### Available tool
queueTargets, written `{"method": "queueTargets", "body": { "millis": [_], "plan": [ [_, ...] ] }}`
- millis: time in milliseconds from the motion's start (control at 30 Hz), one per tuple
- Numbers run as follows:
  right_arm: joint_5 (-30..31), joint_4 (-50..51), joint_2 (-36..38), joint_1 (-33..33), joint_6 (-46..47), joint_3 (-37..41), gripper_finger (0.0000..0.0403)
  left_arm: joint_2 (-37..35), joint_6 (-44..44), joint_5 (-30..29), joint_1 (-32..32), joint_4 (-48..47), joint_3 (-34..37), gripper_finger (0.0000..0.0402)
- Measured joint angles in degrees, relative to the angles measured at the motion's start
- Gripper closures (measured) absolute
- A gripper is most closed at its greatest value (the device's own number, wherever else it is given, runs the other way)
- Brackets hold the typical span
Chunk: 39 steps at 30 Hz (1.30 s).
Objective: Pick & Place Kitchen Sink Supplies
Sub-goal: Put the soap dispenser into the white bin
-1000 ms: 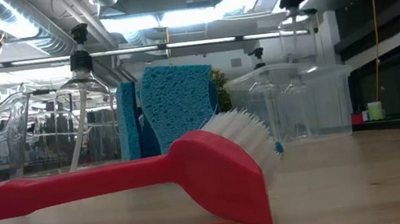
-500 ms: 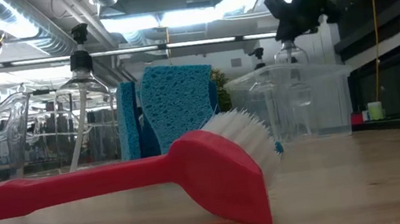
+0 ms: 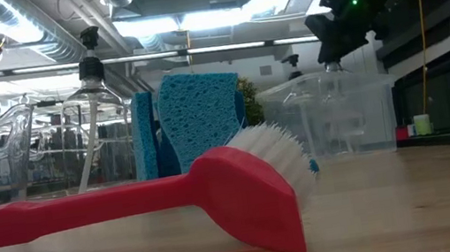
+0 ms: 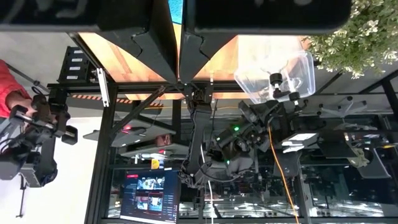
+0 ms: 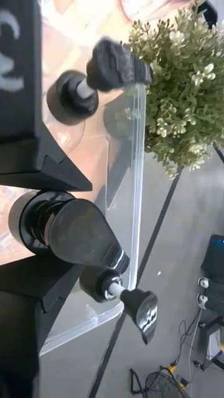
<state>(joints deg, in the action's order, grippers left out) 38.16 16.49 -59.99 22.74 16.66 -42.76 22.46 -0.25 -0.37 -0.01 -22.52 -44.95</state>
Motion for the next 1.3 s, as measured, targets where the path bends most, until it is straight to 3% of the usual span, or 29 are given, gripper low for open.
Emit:
{"method": "queueTargets", "body": {
  "millis": [700,1000,1300],
  "plan": [
    [2.9,6.1,0.0,0.7,3.0,0.0,0.0266,0.0,0.0,0.0,0.0,0.0,0.0,0.0391],
    [2.8,7.2,-0.1,0.7,4.4,0.0,0.0243,0.0,0.0,0.0,0.0,0.0,0.0,0.0391],
    [3.9,9.0,-3.7,0.7,6.8,-0.1,0.0257,0.0,0.0,0.0,0.0,0.0,0.0,0.039]
  ]
}}
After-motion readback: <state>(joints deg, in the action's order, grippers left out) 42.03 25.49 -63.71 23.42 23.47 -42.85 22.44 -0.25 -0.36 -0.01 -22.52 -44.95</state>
